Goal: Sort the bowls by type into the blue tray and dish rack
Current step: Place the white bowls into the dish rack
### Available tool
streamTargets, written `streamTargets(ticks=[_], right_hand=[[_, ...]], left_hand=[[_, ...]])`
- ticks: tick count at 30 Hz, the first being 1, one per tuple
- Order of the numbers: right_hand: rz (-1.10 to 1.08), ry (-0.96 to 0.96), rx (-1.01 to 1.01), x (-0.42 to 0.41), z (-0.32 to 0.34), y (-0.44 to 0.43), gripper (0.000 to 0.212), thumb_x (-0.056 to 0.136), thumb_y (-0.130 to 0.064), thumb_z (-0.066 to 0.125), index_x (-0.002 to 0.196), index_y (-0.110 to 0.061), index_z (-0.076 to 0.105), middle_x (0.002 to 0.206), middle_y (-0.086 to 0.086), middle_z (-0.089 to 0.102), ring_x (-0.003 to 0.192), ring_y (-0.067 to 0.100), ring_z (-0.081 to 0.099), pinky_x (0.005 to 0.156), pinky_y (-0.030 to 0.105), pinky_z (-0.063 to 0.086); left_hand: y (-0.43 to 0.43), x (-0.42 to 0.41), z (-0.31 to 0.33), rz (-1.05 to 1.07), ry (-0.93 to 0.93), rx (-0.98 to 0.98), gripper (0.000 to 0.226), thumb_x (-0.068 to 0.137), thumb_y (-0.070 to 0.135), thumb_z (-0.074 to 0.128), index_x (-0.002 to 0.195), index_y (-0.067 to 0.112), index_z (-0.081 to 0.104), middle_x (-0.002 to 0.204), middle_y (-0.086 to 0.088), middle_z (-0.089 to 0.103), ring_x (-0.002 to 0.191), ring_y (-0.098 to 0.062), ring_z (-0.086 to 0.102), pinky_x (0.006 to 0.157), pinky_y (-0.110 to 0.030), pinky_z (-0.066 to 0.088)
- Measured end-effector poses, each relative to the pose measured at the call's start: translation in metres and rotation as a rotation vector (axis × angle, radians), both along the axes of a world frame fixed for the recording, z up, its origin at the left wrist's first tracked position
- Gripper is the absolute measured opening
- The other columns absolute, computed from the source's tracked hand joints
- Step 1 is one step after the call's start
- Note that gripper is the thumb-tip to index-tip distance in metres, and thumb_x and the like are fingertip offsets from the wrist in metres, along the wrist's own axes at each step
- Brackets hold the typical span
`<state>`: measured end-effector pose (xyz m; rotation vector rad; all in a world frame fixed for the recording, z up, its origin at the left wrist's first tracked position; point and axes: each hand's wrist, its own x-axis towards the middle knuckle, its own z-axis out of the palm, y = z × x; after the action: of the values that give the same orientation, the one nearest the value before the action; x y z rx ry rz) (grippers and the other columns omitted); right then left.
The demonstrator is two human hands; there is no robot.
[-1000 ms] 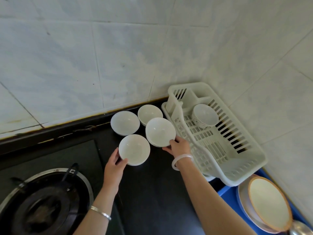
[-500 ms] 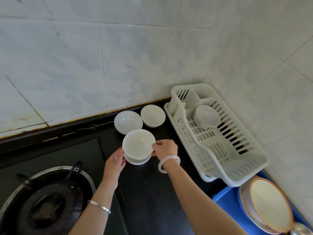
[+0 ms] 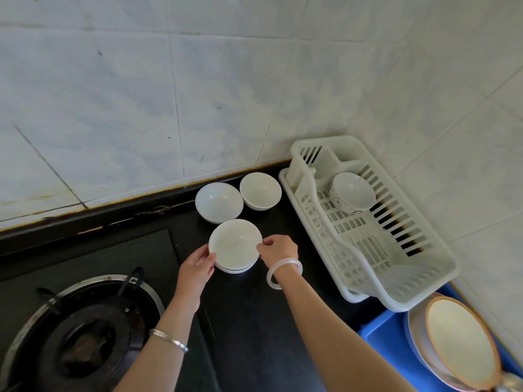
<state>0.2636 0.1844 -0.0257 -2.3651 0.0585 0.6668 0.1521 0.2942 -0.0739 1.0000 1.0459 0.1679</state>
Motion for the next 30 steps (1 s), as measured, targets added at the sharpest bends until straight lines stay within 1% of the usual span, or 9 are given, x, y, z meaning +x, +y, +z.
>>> streamTargets(ticks=[2,5,8,12,15,21,23,27,30], right_hand=[[0.034,0.035,0.008,0.003,-0.003,-0.001,0.017,0.083,-0.014,0.063,0.099,-0.016,0.066,0.091,0.004,0.066,0.072,0.013,0.060,0.058,0.023,0.049],[-0.008,0.238,0.165,0.008,-0.008,-0.004,0.044,0.085,-0.006,0.059,0.127,-0.018,0.054,0.118,0.008,0.062,0.099,0.025,0.062,0.077,0.036,0.056],[-0.040,0.382,0.286,0.011,-0.008,-0.004,0.050,0.087,0.001,0.056,0.133,-0.015,0.050,0.126,0.014,0.059,0.106,0.032,0.062,0.085,0.042,0.056],[-0.028,0.329,0.283,0.013,-0.009,-0.011,0.046,0.085,0.001,0.058,0.128,-0.015,0.055,0.121,0.013,0.062,0.102,0.030,0.065,0.081,0.038,0.058],[-0.081,0.292,0.351,0.018,-0.002,-0.026,0.037,0.085,-0.009,0.062,0.121,-0.015,0.061,0.113,0.010,0.065,0.096,0.026,0.066,0.077,0.035,0.058],[-0.239,0.205,0.498,0.042,0.044,-0.067,0.010,0.090,-0.029,0.056,0.094,-0.020,0.059,0.090,0.002,0.064,0.085,0.022,0.065,0.068,0.032,0.057],[-0.230,0.130,0.490,0.055,0.064,-0.085,0.012,0.091,-0.033,0.054,0.084,-0.023,0.059,0.088,0.001,0.065,0.083,0.022,0.066,0.062,0.029,0.057],[-0.250,-0.021,0.446,0.086,0.093,-0.125,0.024,0.090,-0.037,0.051,0.077,-0.022,0.063,0.083,0.006,0.071,0.075,0.023,0.069,0.052,0.024,0.054],[-0.318,-0.037,0.402,0.113,0.100,-0.158,0.029,0.089,-0.040,0.050,0.075,-0.017,0.063,0.078,0.006,0.070,0.072,0.023,0.069,0.060,0.030,0.057]], left_hand=[[0.002,0.001,0.002,-0.006,0.008,-0.009,0.046,0.089,0.009,0.058,0.133,0.018,0.049,0.129,-0.007,0.057,0.119,-0.022,0.054,0.101,-0.039,0.044],[0.005,0.003,0.005,-0.016,0.006,-0.042,0.049,0.089,0.007,0.057,0.135,0.022,0.047,0.131,-0.007,0.055,0.119,-0.023,0.054,0.097,-0.037,0.046],[0.004,0.005,0.011,-0.019,-0.005,-0.057,0.044,0.090,0.008,0.055,0.132,0.021,0.051,0.129,-0.006,0.057,0.112,-0.021,0.056,0.086,-0.032,0.049],[0.000,0.008,0.019,-0.069,0.004,-0.003,0.044,0.091,0.008,0.054,0.133,0.020,0.050,0.128,-0.004,0.057,0.108,-0.019,0.057,0.079,-0.027,0.051],[-0.002,0.014,0.030,-0.156,-0.016,0.066,0.045,0.091,0.009,0.055,0.134,0.021,0.050,0.125,-0.001,0.058,0.107,-0.017,0.058,0.069,-0.021,0.052],[-0.021,0.054,0.074,-0.292,-0.085,0.144,0.043,0.089,0.009,0.057,0.130,0.023,0.053,0.101,0.008,0.061,0.087,-0.008,0.059,0.053,-0.014,0.052],[-0.033,0.074,0.089,-0.333,-0.112,0.157,0.044,0.089,0.010,0.057,0.130,0.022,0.052,0.094,0.012,0.060,0.086,-0.008,0.059,0.052,-0.015,0.052],[-0.066,0.120,0.116,-0.401,-0.159,0.167,0.045,0.089,0.009,0.056,0.132,0.021,0.050,0.107,0.002,0.062,0.096,-0.014,0.061,0.057,-0.018,0.053],[-0.098,0.154,0.128,-0.461,-0.184,0.159,0.045,0.090,0.006,0.054,0.133,0.017,0.049,0.108,-0.001,0.057,0.102,-0.019,0.061,0.061,-0.020,0.053]])
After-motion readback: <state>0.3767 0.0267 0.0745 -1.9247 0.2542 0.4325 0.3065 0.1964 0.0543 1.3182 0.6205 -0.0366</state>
